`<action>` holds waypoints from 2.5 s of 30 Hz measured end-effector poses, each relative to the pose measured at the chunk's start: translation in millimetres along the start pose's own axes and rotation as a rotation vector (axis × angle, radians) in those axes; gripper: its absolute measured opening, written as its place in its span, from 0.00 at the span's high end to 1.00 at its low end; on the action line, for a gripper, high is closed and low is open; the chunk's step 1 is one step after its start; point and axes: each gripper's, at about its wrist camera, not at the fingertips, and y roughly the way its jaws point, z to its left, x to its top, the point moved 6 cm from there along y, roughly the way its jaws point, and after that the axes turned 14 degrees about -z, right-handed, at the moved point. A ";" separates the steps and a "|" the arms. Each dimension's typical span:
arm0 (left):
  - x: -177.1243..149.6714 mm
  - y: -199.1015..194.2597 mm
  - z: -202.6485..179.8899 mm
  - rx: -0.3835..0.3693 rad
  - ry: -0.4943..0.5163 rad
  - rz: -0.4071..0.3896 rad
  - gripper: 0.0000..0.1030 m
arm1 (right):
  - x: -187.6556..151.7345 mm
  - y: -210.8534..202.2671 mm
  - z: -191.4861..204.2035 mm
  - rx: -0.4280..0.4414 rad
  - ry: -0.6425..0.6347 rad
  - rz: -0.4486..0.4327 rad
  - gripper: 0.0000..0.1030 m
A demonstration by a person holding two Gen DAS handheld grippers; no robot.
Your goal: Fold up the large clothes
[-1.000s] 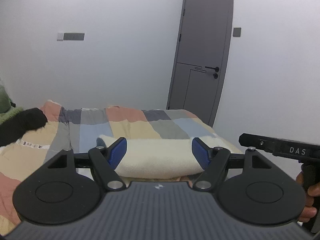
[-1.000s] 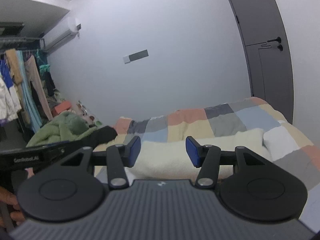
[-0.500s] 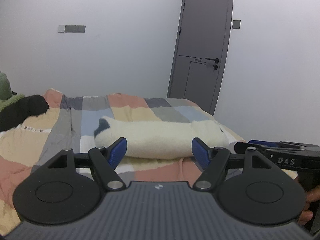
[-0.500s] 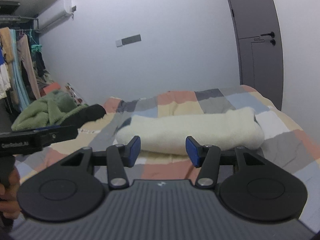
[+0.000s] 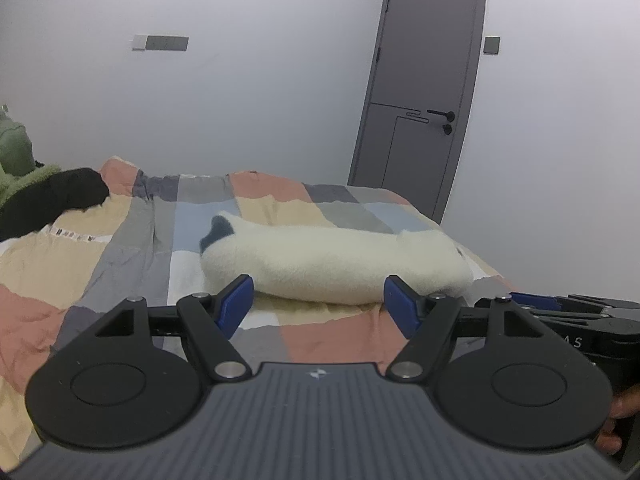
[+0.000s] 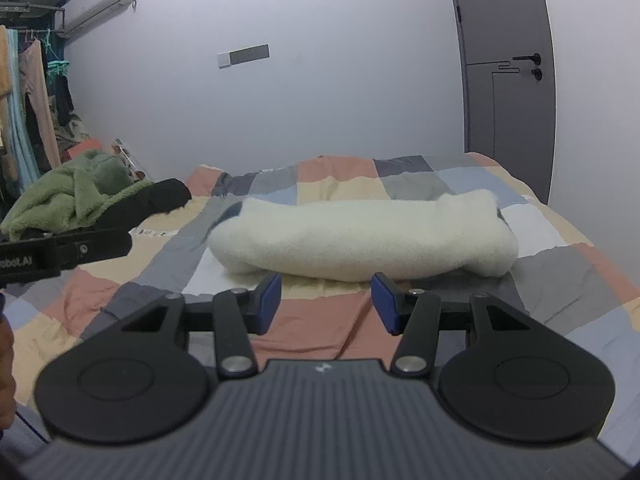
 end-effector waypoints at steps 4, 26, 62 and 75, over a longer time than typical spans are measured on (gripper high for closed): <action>-4.8 4.2 0.4 0.003 0.002 0.017 0.19 | -1.5 1.0 -1.4 -0.012 0.005 0.004 0.48; -12.4 11.2 2.1 0.068 0.064 0.064 0.00 | -7.8 -0.5 0.9 -0.112 -0.076 0.007 0.11; -11.7 9.0 -2.6 0.088 0.074 0.078 0.00 | -5.5 -1.8 -0.4 -0.131 -0.050 0.004 0.11; -11.0 7.4 -3.0 0.089 0.070 0.073 0.00 | -5.9 -2.6 -1.5 -0.132 -0.043 0.004 0.11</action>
